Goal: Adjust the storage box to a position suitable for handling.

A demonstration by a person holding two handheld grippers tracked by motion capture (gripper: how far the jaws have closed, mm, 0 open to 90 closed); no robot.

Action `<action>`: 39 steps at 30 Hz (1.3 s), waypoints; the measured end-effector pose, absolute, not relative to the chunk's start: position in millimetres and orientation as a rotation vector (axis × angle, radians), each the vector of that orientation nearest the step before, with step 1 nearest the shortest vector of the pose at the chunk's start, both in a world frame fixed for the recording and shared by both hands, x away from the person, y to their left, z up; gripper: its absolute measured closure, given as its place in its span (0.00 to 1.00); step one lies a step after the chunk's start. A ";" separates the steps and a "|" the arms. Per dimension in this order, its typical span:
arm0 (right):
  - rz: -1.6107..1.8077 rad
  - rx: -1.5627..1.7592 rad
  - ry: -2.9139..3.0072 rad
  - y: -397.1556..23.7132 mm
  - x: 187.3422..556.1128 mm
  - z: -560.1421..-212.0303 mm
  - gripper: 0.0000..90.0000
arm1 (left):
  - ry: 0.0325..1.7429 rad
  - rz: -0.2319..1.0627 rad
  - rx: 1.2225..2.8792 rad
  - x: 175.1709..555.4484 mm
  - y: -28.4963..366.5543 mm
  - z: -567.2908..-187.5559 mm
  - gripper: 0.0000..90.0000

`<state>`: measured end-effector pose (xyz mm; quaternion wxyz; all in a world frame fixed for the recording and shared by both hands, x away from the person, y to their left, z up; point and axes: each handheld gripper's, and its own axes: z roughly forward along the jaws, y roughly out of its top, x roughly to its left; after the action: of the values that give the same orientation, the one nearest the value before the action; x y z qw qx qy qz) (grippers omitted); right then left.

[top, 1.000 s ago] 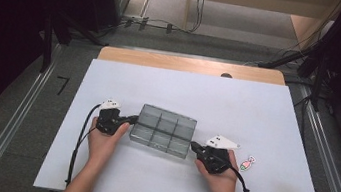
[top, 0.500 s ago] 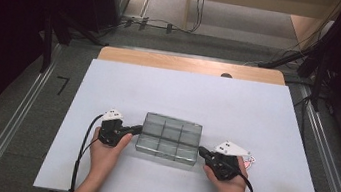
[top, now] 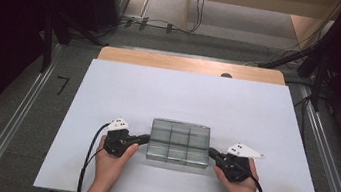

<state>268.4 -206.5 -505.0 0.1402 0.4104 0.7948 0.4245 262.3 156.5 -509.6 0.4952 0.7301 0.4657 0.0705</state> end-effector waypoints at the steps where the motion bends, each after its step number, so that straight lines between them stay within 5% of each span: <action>1: 1.225 1.195 2.292 -208.3 268.4 -504.8 0.98 | 1.126 0.171 1.769 261.8 154.6 -509.6 1.00; 39: 1.243 1.229 2.292 -243.2 270.9 -501.6 0.97 | 1.039 0.206 1.762 253.5 132.5 -509.4 0.99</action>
<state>270.9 -243.2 -501.6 0.1290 0.4228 0.7885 0.4277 253.5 132.5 -509.4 0.5167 0.7337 0.4328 0.0858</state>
